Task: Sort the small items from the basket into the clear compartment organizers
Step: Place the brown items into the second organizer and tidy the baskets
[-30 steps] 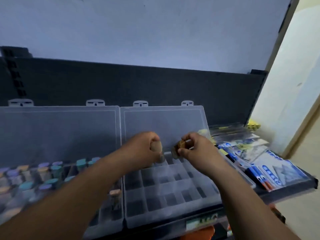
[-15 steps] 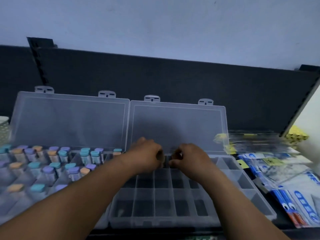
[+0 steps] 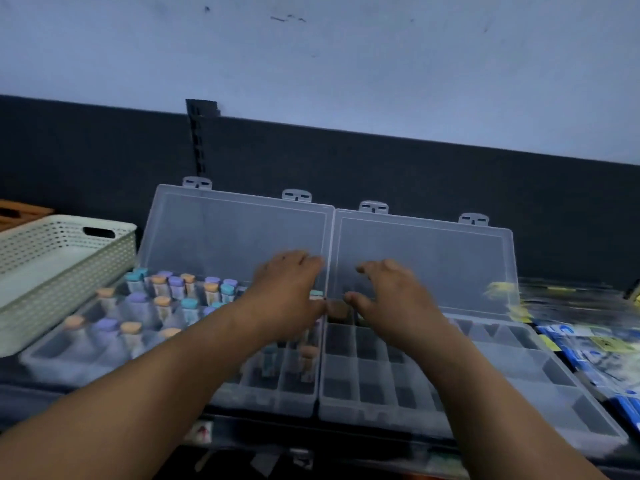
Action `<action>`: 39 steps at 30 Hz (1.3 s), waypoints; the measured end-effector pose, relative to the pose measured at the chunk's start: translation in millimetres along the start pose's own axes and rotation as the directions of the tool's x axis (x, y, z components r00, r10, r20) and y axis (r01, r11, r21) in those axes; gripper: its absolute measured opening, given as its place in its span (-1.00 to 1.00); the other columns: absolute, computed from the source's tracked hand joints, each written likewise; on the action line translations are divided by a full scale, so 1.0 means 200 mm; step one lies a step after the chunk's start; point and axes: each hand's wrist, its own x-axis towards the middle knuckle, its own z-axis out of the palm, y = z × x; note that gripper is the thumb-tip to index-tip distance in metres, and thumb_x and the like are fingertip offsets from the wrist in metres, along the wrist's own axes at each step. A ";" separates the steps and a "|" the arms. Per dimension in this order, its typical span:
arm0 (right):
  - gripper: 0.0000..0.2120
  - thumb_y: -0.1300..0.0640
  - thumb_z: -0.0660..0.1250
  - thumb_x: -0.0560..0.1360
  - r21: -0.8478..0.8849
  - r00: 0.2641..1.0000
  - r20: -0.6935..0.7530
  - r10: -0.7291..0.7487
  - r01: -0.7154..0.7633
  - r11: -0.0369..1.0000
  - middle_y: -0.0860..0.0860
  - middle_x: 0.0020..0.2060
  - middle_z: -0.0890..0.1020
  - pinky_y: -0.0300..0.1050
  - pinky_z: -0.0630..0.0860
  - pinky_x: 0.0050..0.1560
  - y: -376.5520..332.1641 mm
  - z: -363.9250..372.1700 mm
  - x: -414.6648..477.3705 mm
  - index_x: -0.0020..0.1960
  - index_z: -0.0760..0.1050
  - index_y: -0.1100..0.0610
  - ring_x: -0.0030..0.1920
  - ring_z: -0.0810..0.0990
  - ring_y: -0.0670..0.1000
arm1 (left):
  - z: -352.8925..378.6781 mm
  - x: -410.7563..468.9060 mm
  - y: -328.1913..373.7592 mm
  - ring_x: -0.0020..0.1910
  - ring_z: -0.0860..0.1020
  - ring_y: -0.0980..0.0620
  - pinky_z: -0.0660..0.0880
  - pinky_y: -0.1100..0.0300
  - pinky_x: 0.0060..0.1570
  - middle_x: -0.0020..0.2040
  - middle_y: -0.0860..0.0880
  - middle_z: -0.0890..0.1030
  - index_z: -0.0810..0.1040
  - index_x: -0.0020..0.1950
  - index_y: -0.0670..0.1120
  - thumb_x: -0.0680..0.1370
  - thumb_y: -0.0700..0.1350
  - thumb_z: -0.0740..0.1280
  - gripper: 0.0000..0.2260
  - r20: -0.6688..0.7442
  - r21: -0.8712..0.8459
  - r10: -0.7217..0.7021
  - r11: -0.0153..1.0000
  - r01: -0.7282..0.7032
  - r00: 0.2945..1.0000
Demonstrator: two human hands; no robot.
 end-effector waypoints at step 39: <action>-0.28 -0.15 0.28 0.53 0.190 0.671 0.161 -0.724 0.698 0.690 -0.06 0.55 0.10 0.01 0.15 0.46 -3.09 0.89 0.28 0.56 0.02 -0.03 0.51 0.13 0.03 | -1.08 -1.77 -2.58 0.54 0.03 -0.03 0.06 -0.03 0.49 0.58 -0.02 0.01 -0.04 0.56 0.07 0.49 0.27 0.27 -0.23 -0.286 0.164 -0.689 0.650 0.742 0.666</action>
